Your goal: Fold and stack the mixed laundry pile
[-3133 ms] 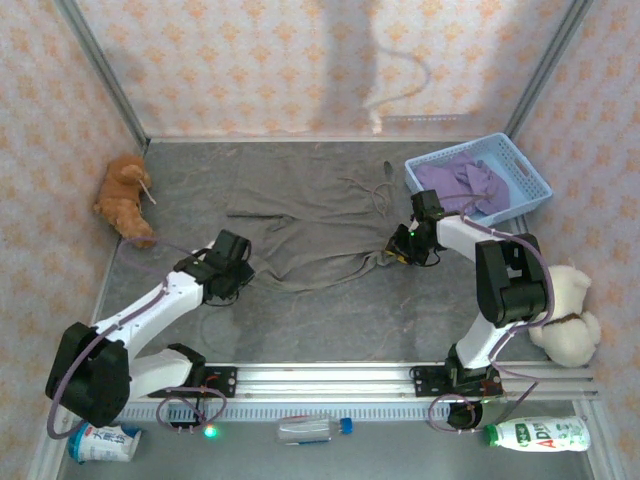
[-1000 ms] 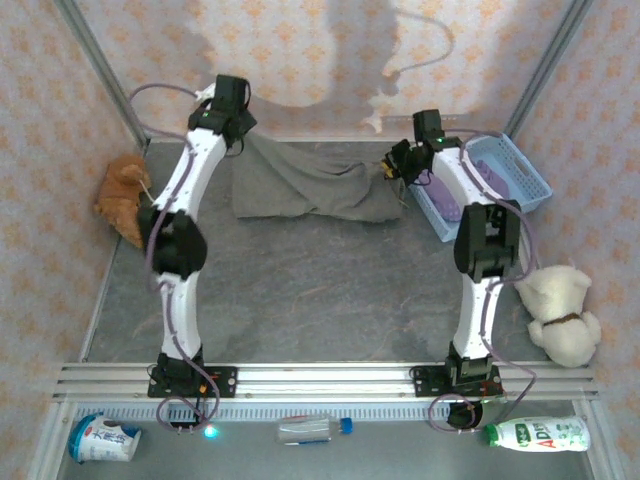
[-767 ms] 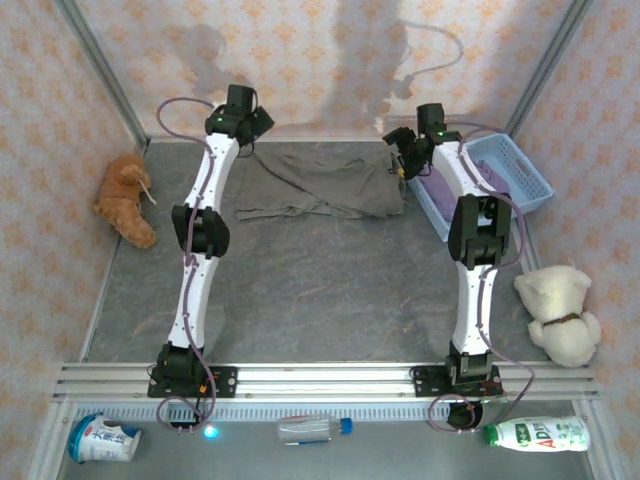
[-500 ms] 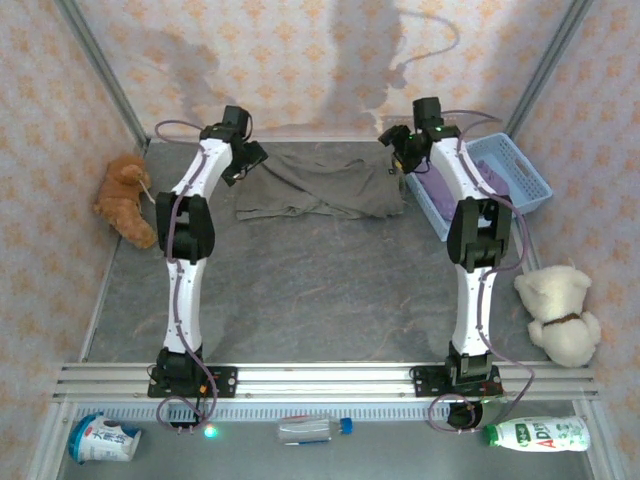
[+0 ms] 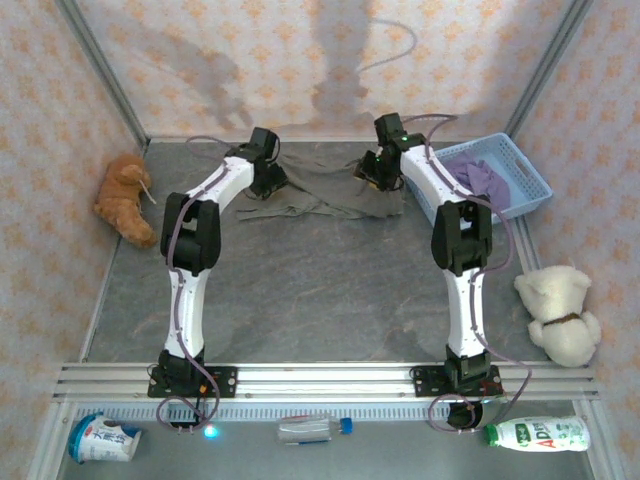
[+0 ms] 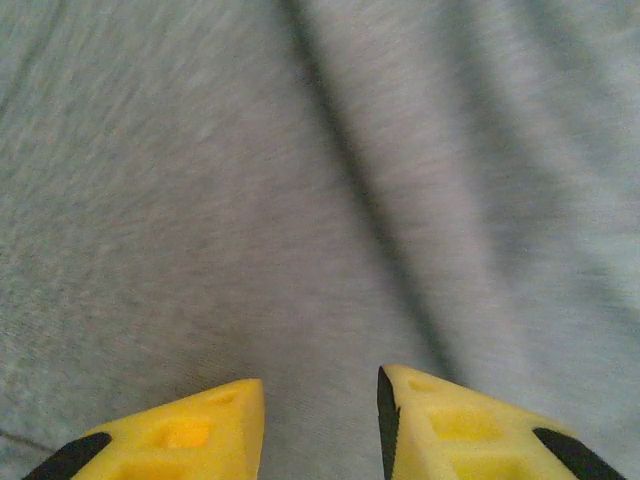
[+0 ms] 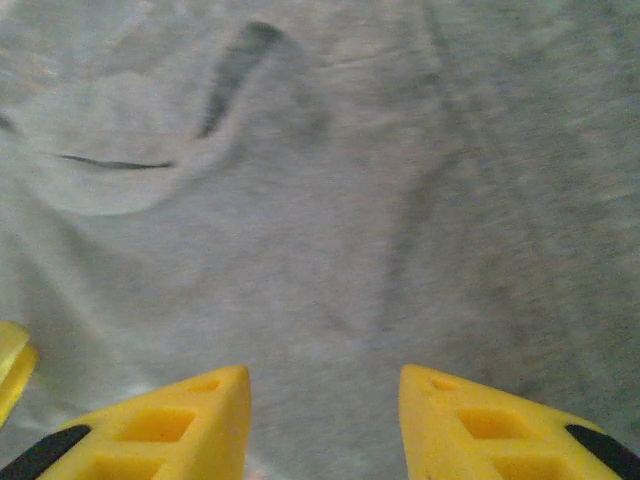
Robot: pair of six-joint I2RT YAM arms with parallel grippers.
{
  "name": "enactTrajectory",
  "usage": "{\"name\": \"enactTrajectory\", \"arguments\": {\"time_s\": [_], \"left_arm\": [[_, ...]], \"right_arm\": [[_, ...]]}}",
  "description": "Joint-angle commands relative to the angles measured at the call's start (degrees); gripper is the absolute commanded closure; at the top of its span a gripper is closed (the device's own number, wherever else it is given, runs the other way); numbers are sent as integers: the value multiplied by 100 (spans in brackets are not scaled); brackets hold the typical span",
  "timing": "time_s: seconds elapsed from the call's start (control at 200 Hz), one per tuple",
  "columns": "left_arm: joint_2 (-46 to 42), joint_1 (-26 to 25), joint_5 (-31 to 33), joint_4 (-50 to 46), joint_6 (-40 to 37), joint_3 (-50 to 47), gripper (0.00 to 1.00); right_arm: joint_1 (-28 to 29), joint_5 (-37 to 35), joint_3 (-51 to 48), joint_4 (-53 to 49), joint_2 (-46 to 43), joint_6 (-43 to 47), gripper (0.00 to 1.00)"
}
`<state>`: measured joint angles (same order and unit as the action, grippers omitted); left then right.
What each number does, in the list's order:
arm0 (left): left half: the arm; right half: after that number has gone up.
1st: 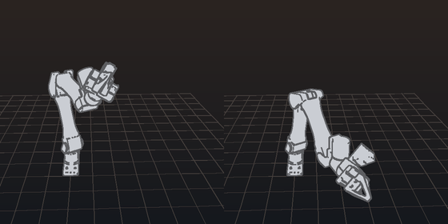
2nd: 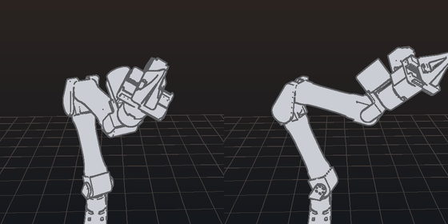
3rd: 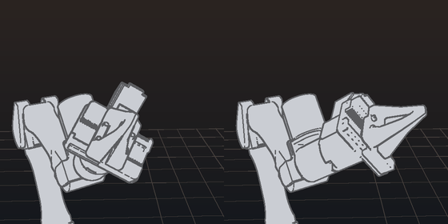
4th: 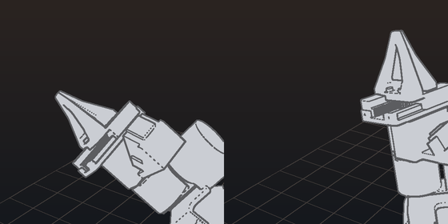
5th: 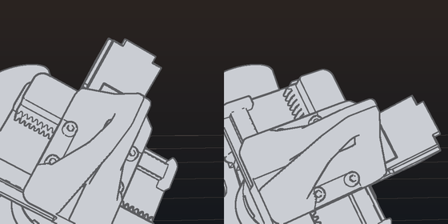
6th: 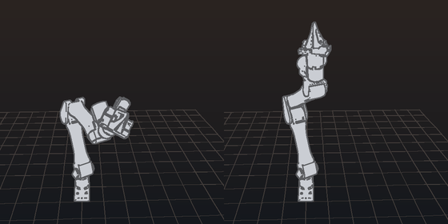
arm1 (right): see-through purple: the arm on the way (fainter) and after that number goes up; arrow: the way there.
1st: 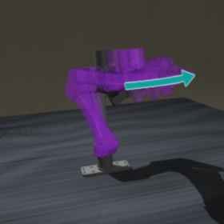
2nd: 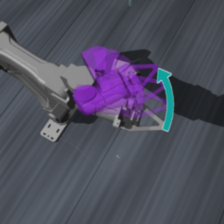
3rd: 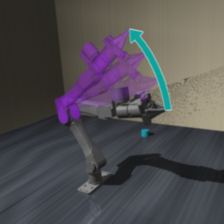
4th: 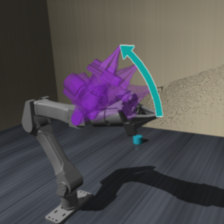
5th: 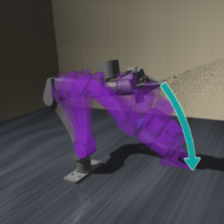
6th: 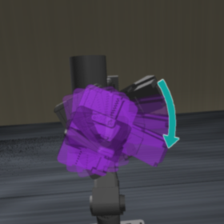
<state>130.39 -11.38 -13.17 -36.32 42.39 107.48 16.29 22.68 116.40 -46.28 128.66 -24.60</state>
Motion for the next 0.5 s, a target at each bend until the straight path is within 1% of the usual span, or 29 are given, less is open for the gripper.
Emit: {"name": "enactTrajectory", "arguments": {"time_s": [0.0,0.055,0.11,0.15,0.2,0.21,0.23,0.31,0.38,0.495], "left_arm": [[-14,136,381,-139,-36,-465,65],[-88,162,537,-212,-207,-772,66],[-164,206,724,-315,-399,-1059,66],[-205,246,859,-385,-551,-1243,67],[-257,309,1062,-473,-749,-1461,67],[-270,331,1005,-451,-807,-1498,69],[-308,358,884,-352,-928,-1618,71],[-449,348,901,-357,-1033,-1774,72],[-502,344,1061,-538,-1059,-1749,72],[-668,381,1492,-945,-1145,-1859,72]], "right_arm": [[-56,-1216,-145,-691,230,878,57],[-65,-1676,-247,-836,238,1229,57],[-69,-1959,-374,-905,230,1508,57],[-74,-2089,-480,-913,221,1613,58],[-74,-2159,-627,-903,201,1651,61],[-74,-2168,-665,-901,192,1649,61],[-74,-2163,-726,-900,179,1624,62],[-46,-2022,-1120,-830,13,1515,62],[58,-1836,-1641,-707,-267,1447,63],[345,-1305,-2686,-472,-917,1238,62]]}}
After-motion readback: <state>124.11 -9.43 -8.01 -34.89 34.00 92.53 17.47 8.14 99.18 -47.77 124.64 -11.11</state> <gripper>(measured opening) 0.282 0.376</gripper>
